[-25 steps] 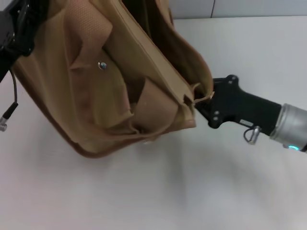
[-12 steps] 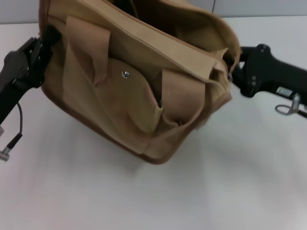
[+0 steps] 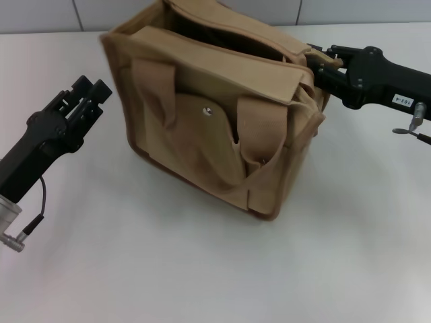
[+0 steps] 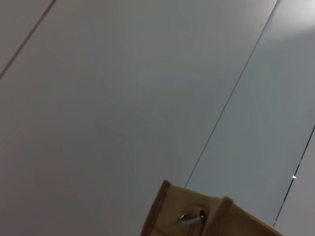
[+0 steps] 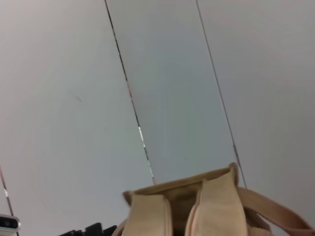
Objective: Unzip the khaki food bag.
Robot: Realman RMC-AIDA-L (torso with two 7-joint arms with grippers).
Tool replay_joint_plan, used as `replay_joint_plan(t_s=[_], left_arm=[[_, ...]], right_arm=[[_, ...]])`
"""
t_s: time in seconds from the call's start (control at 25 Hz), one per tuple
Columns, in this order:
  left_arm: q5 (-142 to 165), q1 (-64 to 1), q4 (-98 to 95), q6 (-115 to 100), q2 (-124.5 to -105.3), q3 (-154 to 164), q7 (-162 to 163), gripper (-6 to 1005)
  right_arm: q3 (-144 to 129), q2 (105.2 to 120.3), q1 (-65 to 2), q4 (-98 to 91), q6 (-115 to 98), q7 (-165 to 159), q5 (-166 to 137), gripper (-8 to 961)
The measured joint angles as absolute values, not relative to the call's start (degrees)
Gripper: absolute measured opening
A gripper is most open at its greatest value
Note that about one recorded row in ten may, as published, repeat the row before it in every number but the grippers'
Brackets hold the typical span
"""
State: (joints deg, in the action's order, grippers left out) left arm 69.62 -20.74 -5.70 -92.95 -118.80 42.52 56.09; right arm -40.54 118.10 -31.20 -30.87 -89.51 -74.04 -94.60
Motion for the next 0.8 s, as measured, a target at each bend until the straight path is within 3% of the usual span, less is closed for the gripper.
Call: replay_joint_plan(t_s=[0.16,0.36,0.6,0.68,0.8], left_arm=[[69.65,-20.67,-5.76,-92.87,-118.39,43.28,59.01,352],[69.77,-19.95,-7.90,-94.66,-118.05,43.48,60.94,571],[74.50,-19.13,-13.93,-99.50,-116.90,43.93,63.00,846],[78.67,-19.68,-15.78,-102.68,-115.82,43.96,63.56,846],[83.35,-20.47,-17.33,-106.90,-114.39,44.03,63.89,846]], right_arm=[[-40.57,118.16,-31.20,-30.89,-88.67,-74.04,-94.79,163],[-38.29,117.76,-29.58,-31.00,-90.20,-74.46,-93.79,352],[-29.52,117.64,-26.76,-31.02,-98.62,-73.46,-91.93,656],[-27.33,117.62,-25.95,-30.87,-102.55,-72.36,-91.85,801],[-27.53,117.49,-24.69,-31.80,-108.47,-70.97,-92.27,815]])
